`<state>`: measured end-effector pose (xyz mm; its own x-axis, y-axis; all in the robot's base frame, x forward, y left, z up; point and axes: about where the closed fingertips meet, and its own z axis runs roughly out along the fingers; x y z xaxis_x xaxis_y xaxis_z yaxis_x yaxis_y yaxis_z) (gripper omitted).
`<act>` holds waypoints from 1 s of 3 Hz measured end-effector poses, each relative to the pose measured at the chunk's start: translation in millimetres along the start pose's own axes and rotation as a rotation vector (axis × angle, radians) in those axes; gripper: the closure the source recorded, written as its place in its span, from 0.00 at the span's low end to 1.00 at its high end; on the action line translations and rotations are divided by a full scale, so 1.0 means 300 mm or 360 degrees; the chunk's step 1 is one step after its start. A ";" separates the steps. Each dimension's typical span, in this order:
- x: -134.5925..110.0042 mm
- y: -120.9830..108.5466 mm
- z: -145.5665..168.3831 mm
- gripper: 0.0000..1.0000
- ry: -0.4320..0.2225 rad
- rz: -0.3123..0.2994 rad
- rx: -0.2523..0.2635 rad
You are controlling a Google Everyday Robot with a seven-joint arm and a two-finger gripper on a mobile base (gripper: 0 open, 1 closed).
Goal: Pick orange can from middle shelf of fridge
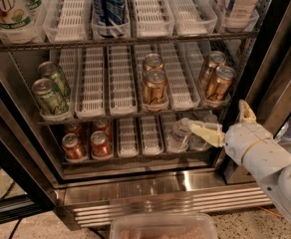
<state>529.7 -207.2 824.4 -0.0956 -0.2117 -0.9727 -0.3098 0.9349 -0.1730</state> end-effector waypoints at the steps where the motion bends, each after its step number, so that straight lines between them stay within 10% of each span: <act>1: -0.011 0.035 0.024 0.21 -0.0057 0.0012 0.0009; 3: -0.004 0.038 0.096 0.22 -0.0130 0.0009 0.0136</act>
Offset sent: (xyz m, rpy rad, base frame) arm 0.0254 0.0238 -0.0030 0.0409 -0.1110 -0.0639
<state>553.4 -188.1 819.3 -0.0185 -0.1859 -0.9824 -0.2276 0.9576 -0.1769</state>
